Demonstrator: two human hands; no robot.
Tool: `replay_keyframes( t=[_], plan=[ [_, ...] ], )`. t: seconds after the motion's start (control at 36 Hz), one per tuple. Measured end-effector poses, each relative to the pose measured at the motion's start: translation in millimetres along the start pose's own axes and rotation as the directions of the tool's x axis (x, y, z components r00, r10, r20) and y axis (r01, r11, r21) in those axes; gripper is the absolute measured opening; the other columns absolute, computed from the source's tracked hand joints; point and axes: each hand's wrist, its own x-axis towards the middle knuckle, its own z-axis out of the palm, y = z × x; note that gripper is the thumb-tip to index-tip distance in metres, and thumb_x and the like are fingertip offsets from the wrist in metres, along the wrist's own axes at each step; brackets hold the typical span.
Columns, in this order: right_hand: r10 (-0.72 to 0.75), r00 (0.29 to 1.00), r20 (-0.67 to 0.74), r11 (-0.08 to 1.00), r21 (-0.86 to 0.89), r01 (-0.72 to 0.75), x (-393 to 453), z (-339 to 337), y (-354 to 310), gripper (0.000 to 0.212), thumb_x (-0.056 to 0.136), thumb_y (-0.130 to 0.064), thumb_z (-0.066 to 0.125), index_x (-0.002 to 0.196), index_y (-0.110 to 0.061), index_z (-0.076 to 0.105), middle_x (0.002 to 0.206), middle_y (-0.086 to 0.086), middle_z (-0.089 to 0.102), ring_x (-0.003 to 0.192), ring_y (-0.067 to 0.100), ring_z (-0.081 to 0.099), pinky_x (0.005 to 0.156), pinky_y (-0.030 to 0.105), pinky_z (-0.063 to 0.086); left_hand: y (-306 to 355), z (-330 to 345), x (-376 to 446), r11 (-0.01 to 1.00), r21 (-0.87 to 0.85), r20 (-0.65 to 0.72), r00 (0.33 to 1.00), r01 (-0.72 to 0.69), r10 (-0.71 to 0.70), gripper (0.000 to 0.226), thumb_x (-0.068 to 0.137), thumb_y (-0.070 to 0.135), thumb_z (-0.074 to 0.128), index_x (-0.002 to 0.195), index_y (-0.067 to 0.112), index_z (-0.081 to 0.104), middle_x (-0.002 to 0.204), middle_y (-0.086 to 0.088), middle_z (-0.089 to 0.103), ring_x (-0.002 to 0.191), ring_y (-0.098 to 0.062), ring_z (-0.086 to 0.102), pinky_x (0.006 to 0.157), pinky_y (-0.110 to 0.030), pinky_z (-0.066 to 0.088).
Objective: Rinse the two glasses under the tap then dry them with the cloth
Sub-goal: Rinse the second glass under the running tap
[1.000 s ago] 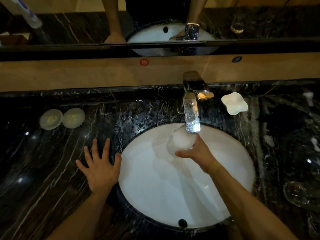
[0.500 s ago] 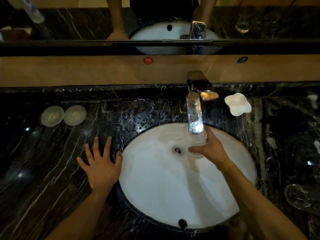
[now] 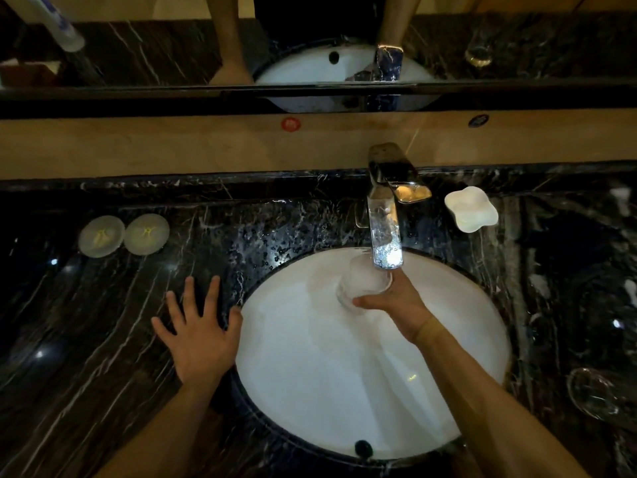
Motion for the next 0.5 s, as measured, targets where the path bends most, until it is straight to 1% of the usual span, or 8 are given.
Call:
replay_keyframes(
  t=[0.08,0.14,0.19,0.25,0.31,0.36,0.42,0.5],
  plan=[
    [-0.085,0.986,-0.142,0.986,-0.156,0.062,-1.4,10.2,0.0,0.086,0.059,-0.008,0.092,0.135,-0.016,0.052,0.122,-0.002,0.063,0.109,0.017,0.062,0.092,0.034,0.053,-0.1,0.6,0.1,1.000,0.001,-0.003,1.000,-0.001,0.001,0.071,0.089,0.065,0.025,0.156,0.043,0.019,0.168,-0.002,0.010,0.155,-0.031,-0.001,0.118,-0.065,-0.003],
    [-0.153,0.964,-0.216,0.964,-0.246,0.098,-3.9,13.4,-1.3,0.081,0.064,-0.004,0.088,0.135,-0.017,0.050,0.122,-0.002,0.058,0.110,0.018,0.057,0.090,0.031,0.048,-0.4,0.7,0.1,1.000,0.000,-0.008,1.000,-0.004,0.004,0.071,0.089,0.065,0.025,0.156,0.042,0.020,0.168,-0.002,0.011,0.154,-0.031,-0.001,0.118,-0.065,-0.002],
    [-0.228,0.939,-0.256,0.923,-0.364,0.125,-4.8,13.1,-1.1,0.082,0.062,-0.009,0.089,0.133,-0.020,0.051,0.128,0.001,0.055,0.115,0.018,0.053,0.092,0.034,0.048,-0.7,0.5,0.0,1.000,-0.002,-0.014,1.000,-0.013,0.013,0.071,0.090,0.065,0.026,0.156,0.041,0.021,0.168,-0.003,0.012,0.154,-0.032,0.000,0.118,-0.065,-0.002],
    [-0.321,0.912,-0.255,0.843,-0.516,0.152,-6.4,10.4,-1.9,0.082,0.059,-0.018,0.092,0.132,-0.021,0.054,0.132,0.001,0.053,0.122,0.020,0.049,0.096,0.038,0.049,-0.5,0.5,-0.8,1.000,-0.007,-0.022,1.000,-0.019,0.019,0.070,0.090,0.064,0.028,0.156,0.040,0.022,0.167,-0.004,0.014,0.154,-0.033,0.001,0.118,-0.066,-0.001],
    [-0.350,0.904,-0.247,0.779,-0.613,0.134,-8.8,7.0,-5.9,0.086,0.059,-0.024,0.092,0.135,-0.020,0.053,0.134,0.002,0.053,0.128,0.023,0.042,0.099,0.041,0.048,-0.3,0.8,-1.5,1.000,-0.007,-0.025,0.999,-0.023,0.022,0.070,0.090,0.064,0.028,0.156,0.040,0.023,0.167,-0.004,0.014,0.154,-0.033,0.002,0.118,-0.066,-0.001],
    [-0.318,0.915,-0.247,0.769,-0.632,0.097,-9.3,1.2,-8.5,0.088,0.059,-0.027,0.090,0.137,-0.022,0.049,0.135,0.001,0.053,0.128,0.023,0.041,0.097,0.043,0.048,-0.5,1.2,-1.4,1.000,-0.008,-0.025,0.999,-0.021,0.021,0.071,0.090,0.064,0.028,0.156,0.040,0.022,0.167,-0.004,0.014,0.154,-0.033,0.002,0.118,-0.066,0.000],
    [-0.244,0.943,-0.226,0.811,-0.580,0.071,-9.3,-6.8,-10.8,0.088,0.056,-0.028,0.088,0.135,-0.030,0.049,0.131,-0.003,0.056,0.119,0.022,0.048,0.093,0.042,0.051,-1.3,2.1,-1.0,1.000,-0.005,-0.021,1.000,-0.019,0.019,0.071,0.090,0.065,0.027,0.156,0.041,0.021,0.168,-0.004,0.013,0.154,-0.033,0.001,0.119,-0.067,0.000],
    [-0.054,0.991,-0.126,0.947,-0.321,0.011,-9.5,-19.9,-14.9,0.082,0.058,-0.013,0.089,0.124,-0.039,0.048,0.120,-0.004,0.064,0.105,0.020,0.062,0.085,0.036,0.055,-2.0,2.6,-0.7,1.000,0.003,-0.014,1.000,-0.019,0.019,0.071,0.089,0.065,0.027,0.156,0.041,0.020,0.168,-0.003,0.012,0.154,-0.033,0.001,0.118,-0.067,0.000]
  ],
)
